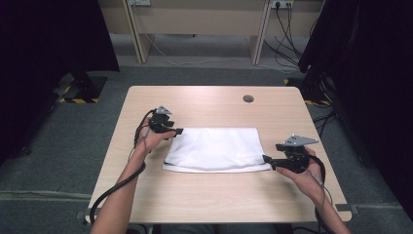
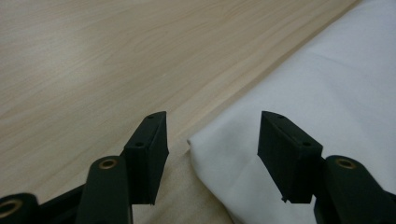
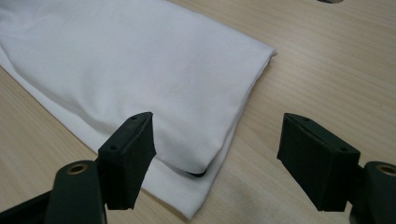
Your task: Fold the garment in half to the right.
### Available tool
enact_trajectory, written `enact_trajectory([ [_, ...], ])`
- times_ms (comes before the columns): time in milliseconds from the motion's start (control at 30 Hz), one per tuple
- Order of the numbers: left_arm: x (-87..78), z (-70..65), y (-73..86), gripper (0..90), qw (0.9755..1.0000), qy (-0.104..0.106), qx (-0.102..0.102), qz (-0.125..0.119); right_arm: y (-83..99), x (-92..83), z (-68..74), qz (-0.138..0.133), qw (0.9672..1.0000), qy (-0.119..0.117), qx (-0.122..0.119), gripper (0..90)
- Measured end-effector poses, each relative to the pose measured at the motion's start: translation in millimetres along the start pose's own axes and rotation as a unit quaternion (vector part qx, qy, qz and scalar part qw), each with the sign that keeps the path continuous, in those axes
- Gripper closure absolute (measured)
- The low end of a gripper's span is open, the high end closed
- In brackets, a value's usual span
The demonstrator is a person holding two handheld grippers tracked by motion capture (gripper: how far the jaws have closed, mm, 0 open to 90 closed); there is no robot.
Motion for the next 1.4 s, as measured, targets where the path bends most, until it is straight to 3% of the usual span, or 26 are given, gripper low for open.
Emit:
enact_trajectory([
  [200, 7.0, -0.6, 3.1, 47.8, 0.9999, 0.0, 0.004, 0.012, 0.4, -1.2, -0.9, 0.001, 1.0, 0.0, -0.001, 26.9],
  [267, 9.3, -1.8, 4.9, 50.5, 0.9997, -0.006, 0.021, 0.015, 0.2, -1.5, -0.7, 0.001, 1.0, 0.0, -0.002, 26.9],
  [400, 11.0, -3.9, 6.1, 55.3, 0.9996, -0.002, 0.025, 0.012, -0.5, -2.0, -0.2, 0.001, 1.0, 0.0, -0.003, 26.9],
  [700, 9.3, -8.8, 10.5, 74.7, 0.9996, 0.008, 0.026, -0.003, -3.2, 0.2, 3.0, -0.002, 1.0, -0.003, -0.009, 26.9],
  [900, 8.6, -10.4, 11.7, 83.6, 0.9998, 0.015, 0.013, -0.006, -8.5, 3.5, 9.6, 0.0, 0.9997, -0.011, -0.021, 26.9],
  [1167, 0.3, -16.3, 4.4, 84.7, 0.9995, 0.02, 0.016, -0.016, -23.9, 13.9, 27.0, 0.002, 0.9986, -0.028, -0.046, 26.9],
  [1400, -9.8, -18.6, -0.7, 84.7, 0.9992, 0.02, 0.028, -0.02, -48.3, 33.1, 61.1, 0.002, 0.9935, -0.065, -0.093, 26.9],
])
Point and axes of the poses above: each handheld gripper's, and its own axes: x roughly forward along the jaws, y roughly out of its underside, z roughly to its left, the point moved 4 cm from there along x, roughly forward along the jaws, and after that the axes turned 7 degrees about -y, right-handed, at the moved point
